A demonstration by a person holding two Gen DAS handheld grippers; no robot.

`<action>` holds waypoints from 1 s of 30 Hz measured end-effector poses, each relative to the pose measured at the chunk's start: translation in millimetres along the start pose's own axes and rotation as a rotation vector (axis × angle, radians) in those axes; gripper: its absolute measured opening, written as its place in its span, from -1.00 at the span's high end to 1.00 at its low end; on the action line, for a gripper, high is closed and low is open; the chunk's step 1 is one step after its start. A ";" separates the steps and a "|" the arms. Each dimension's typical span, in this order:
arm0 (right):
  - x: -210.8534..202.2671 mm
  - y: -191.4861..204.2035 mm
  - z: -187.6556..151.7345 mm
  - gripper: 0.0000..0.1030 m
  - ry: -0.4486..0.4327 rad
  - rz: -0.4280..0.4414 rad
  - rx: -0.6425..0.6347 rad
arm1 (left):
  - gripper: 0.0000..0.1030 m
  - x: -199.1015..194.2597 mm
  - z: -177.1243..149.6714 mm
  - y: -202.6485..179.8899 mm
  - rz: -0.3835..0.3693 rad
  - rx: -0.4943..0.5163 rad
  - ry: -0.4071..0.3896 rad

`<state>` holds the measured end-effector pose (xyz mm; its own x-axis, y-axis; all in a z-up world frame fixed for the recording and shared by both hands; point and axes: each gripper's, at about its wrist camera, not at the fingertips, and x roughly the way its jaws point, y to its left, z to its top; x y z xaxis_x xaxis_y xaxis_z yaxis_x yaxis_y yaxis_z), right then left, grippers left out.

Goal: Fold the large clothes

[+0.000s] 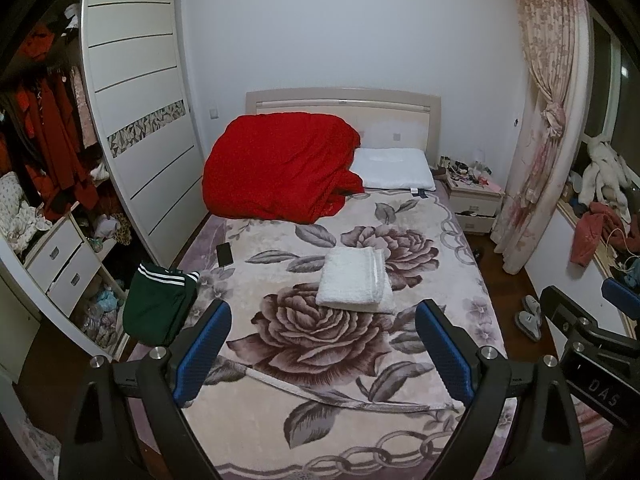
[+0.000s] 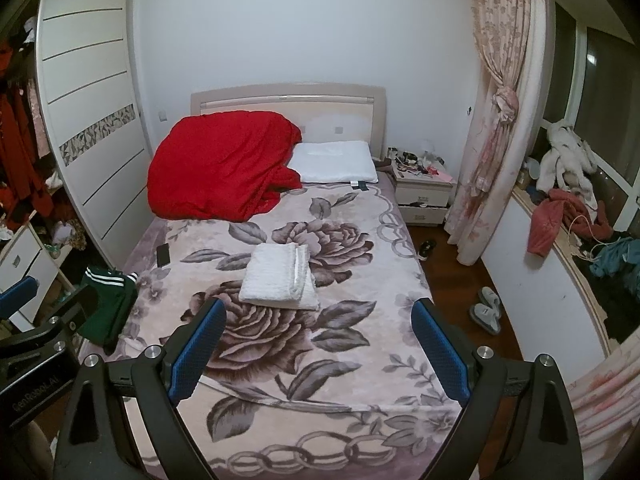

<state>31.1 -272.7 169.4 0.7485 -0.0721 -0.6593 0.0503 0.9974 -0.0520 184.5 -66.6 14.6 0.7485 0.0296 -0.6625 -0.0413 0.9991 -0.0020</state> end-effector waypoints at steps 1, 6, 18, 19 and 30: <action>0.1 0.2 0.1 -0.85 0.001 -0.001 0.000 | -0.82 -0.3 -1.8 0.6 0.000 -0.001 0.001; -1.4 0.5 -0.2 -0.86 0.002 0.004 0.004 | -0.82 -1.4 0.7 0.2 0.001 0.002 -0.005; -1.4 7.3 6.0 -0.87 -0.007 0.012 0.003 | -0.87 -6.5 4.1 -0.1 -0.004 0.004 -0.038; -1.3 8.5 6.5 -0.87 -0.007 0.011 0.002 | -0.87 -7.5 1.1 1.2 -0.005 0.001 -0.041; -2.8 10.5 7.3 -0.88 -0.014 0.011 0.005 | -0.88 -7.4 1.0 2.8 0.000 -0.003 -0.036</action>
<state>34.3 -261.9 176.2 0.7583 -0.0607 -0.6491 0.0452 0.9982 -0.0405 179.6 -64.0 20.3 0.7717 0.0310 -0.6353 -0.0437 0.9990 -0.0043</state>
